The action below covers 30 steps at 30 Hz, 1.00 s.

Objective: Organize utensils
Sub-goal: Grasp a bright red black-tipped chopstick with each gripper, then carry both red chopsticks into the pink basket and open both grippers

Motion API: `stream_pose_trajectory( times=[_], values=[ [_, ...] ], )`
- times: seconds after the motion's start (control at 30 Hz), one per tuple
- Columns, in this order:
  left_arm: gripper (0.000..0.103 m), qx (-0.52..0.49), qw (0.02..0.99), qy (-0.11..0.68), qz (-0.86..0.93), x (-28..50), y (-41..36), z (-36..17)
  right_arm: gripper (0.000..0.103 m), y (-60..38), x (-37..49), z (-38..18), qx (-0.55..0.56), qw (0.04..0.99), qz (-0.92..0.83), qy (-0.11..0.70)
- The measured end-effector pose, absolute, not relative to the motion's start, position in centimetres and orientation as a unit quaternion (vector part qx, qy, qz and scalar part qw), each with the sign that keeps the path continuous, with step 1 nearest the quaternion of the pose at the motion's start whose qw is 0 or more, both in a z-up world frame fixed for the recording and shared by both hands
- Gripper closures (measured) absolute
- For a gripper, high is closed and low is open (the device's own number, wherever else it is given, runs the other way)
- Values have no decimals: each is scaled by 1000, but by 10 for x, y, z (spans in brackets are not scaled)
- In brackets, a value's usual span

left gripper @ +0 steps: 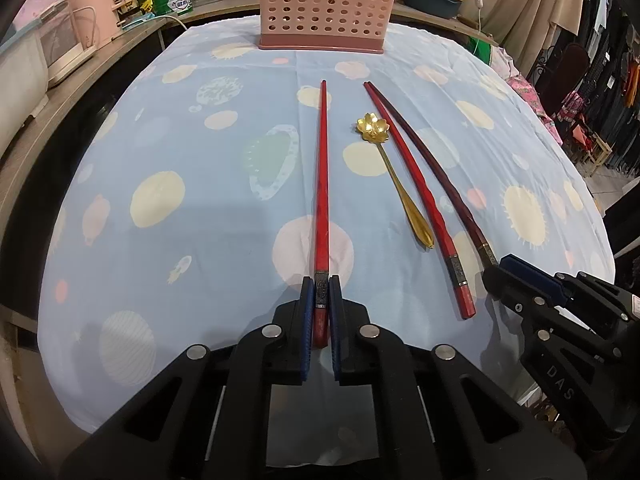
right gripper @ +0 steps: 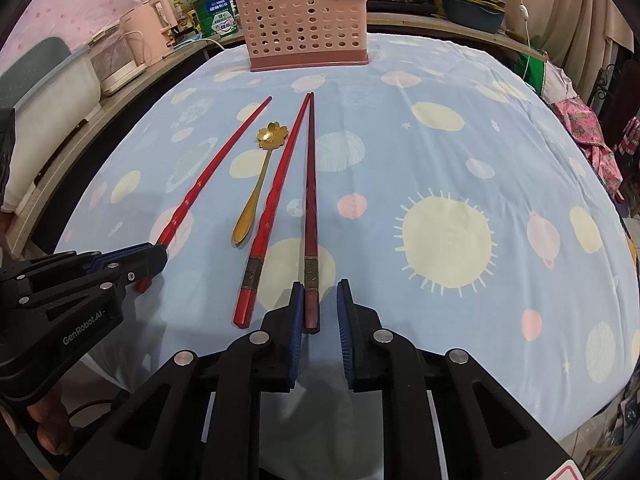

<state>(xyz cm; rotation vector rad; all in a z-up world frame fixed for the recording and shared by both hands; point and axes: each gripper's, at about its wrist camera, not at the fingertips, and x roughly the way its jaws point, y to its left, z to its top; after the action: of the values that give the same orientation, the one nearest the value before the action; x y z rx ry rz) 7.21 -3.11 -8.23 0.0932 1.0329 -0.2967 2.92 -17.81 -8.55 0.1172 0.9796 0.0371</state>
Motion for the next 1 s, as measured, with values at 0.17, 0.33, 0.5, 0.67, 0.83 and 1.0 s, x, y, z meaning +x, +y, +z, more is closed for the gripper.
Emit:
stream_pose_trajectory(
  times=[0.17, 0.33, 0.5, 0.67, 0.83, 1.0],
  values=[
    [96, 44, 858, 491, -142, 72, -31, -82, 96, -178, 29, -85, 57, 881, 18, 470],
    [96, 41, 860, 488, -141, 73, -30, -79, 96, -178, 28, -85, 56, 882, 19, 468],
    [96, 38, 866, 479, -141, 73, -29, -70, 96, -180, 26, -82, 60, 883, 19, 465],
    [96, 34, 871, 470, -140, 74, -27, -59, 96, -184, 26, -76, 62, 889, 16, 454],
    [96, 25, 875, 463, -140, 78, -24, -48, 96, -189, 27, -67, 67, 894, 12, 443],
    [96, 10, 884, 446, -139, 84, -19, -26, 96, -196, 30, -52, 78, 901, 10, 426]
  ],
)
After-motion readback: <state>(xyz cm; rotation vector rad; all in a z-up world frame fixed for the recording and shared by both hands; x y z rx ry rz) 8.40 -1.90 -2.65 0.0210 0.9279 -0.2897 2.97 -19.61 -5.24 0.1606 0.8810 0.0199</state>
